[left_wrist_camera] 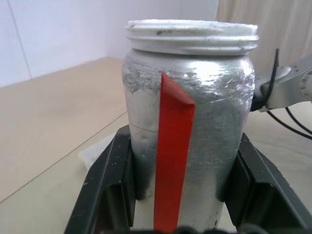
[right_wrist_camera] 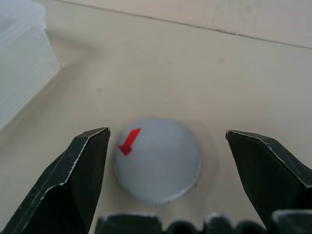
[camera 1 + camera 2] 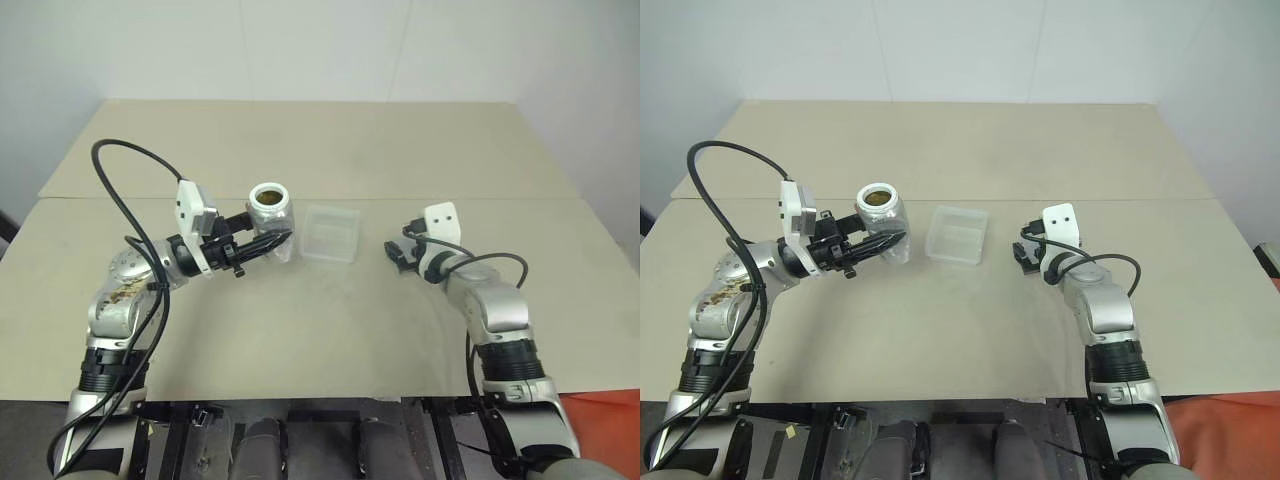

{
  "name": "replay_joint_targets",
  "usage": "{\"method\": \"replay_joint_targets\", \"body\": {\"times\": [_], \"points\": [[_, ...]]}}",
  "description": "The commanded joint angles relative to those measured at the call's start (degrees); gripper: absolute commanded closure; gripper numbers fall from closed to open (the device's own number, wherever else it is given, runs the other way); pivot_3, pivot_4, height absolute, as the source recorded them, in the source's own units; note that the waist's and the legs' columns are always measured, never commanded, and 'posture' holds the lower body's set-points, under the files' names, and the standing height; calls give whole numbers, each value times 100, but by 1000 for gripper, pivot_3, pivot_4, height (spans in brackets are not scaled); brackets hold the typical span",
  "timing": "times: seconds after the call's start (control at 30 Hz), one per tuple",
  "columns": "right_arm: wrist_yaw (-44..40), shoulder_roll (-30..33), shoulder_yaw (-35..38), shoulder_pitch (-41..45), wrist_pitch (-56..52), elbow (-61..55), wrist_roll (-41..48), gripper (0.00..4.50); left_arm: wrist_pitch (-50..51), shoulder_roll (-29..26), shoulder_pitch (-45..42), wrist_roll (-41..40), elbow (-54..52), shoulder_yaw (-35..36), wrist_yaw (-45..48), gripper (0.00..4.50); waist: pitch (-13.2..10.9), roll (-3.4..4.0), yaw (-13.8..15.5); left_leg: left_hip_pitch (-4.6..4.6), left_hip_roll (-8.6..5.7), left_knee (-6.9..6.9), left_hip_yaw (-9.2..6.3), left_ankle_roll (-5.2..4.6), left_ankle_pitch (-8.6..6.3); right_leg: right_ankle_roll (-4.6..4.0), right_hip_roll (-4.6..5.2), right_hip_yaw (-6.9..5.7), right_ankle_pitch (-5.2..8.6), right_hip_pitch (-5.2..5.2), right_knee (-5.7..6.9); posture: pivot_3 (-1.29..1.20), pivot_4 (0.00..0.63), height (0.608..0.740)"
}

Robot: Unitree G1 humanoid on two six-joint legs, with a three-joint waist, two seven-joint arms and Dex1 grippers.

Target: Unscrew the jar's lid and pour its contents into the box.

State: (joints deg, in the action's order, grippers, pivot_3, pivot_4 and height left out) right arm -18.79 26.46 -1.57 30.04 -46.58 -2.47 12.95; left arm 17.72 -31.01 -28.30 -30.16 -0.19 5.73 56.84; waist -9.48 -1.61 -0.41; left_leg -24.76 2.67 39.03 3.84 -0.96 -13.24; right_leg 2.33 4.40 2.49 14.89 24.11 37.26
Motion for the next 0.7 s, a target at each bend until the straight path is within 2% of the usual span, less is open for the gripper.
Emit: {"method": "replay_joint_targets", "body": {"times": [0.03,0.17,0.2,0.33,0.4,0.53,0.7], "points": [[-1062,718,331,238,-597,-1292,771,37,-379,69,-510,327,249,78,-352,2557,0,0,11,0,0,0,0,0,0,0,-1,0,0,-2,-2,0,150,740],[-1717,1099,766,684,-1092,-1592,1612,37,-847,217,-1072,1021,894,-108,-927,2557,1,-1,-9,9,1,1,-2,-1,0,0,-6,-5,-1,-15,-3,0,150,740],[-1935,1226,821,801,-1096,-1625,1773,37,-1316,185,-1263,1597,1199,-353,-1171,2557,1,-1,-22,9,0,1,-2,-1,0,-1,-7,-5,-1,-15,-4,0,150,740],[-2873,1755,637,1118,-883,-1503,2078,37,-4449,-429,-2525,5119,3208,-2123,-3119,2557,0,-3,45,4,-10,-2,3,-1,-1,0,-3,-5,-2,-12,-12,0,150,740],[-3165,1918,464,1175,-813,-1440,2092,37,-5209,-544,-3193,6272,4039,-2784,-4208,2557,-1,-4,81,2,-11,-6,6,-1,-1,2,-2,-4,-4,-10,-20,0,150,740],[-3605,2167,201,1222,-847,-1420,2112,37,-5702,-358,-4510,8304,5208,-4123,-6398,2557,-1,-5,152,-24,-12,4,8,-3,-2,6,0,-9,-6,7,-15,0,150,740],[-3799,2276,96,1223,-867,-1348,2108,37,-5481,121,-5411,9951,6002,-5475,-8065,2557,-1,-5,190,-41,-14,9,10,-8,-5,9,3,-14,-7,13,-14,0,150,740]]}}
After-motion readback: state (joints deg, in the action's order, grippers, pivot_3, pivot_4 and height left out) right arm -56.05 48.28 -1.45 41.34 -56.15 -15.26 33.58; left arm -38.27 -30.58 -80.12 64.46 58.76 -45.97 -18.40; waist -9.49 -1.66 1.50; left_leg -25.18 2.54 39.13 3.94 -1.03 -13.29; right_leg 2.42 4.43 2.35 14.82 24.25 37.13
